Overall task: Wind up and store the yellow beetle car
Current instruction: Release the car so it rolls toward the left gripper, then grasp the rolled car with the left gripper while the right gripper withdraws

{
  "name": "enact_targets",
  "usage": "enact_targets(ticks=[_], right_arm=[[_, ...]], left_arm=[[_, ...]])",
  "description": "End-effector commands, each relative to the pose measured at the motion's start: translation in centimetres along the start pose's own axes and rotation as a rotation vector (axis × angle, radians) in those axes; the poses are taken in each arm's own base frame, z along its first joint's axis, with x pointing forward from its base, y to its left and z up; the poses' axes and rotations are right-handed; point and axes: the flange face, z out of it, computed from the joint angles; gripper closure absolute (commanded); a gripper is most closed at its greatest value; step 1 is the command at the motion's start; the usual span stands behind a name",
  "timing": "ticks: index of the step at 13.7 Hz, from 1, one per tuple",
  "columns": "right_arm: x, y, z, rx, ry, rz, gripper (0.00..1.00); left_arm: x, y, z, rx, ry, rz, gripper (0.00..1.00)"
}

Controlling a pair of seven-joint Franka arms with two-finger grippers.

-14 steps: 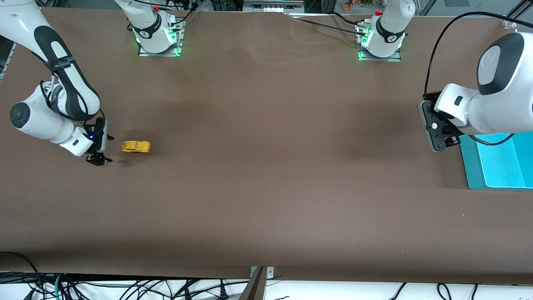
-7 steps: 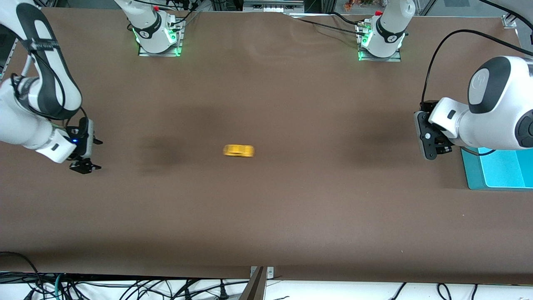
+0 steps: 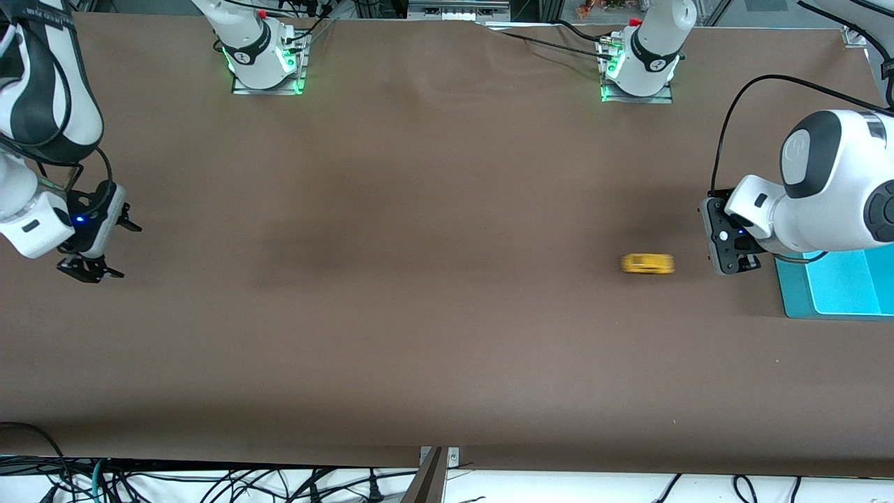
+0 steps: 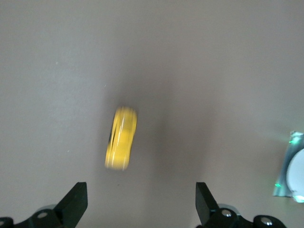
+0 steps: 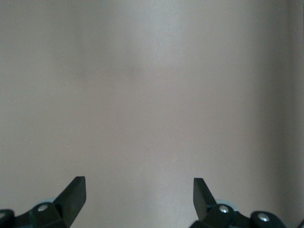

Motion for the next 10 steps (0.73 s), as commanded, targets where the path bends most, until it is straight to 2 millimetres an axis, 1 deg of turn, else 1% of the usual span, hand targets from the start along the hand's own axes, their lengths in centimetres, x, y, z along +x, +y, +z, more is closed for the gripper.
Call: enact_targets(ticks=[1, 3, 7, 8, 9, 10], right_arm=[[0.4, -0.3, -2.8, -0.002, -0.016, 0.102, 0.0], [1.1, -1.0, -4.3, 0.012, -0.03, 0.232, 0.0], [1.8, -2.2, -7.6, 0.018, -0.059, 0.575, 0.0], [2.7, -2.3, -8.6, 0.011, -0.061, 0.666, 0.0], [3.4, -2.6, -9.7, 0.01, -0.066, 0.755, 0.0], [4.1, -2.8, -10.5, 0.018, -0.074, 0.844, 0.0]], left_arm=[[-2.5, 2.0, 2.2, 0.084, -0.053, 0.088, 0.0], [-3.9, 1.9, 3.9, 0.136, -0.104, 0.128, 0.0], [-8.7, 1.8, 8.9, 0.224, -0.089, 0.17, 0.0], [-9.8, 1.8, 10.0, 0.245, -0.085, 0.176, 0.0], [-11.4, 1.7, 11.1, 0.26, -0.08, 0.176, 0.0], [-13.8, 1.3, 12.7, 0.257, -0.074, 0.164, 0.0]])
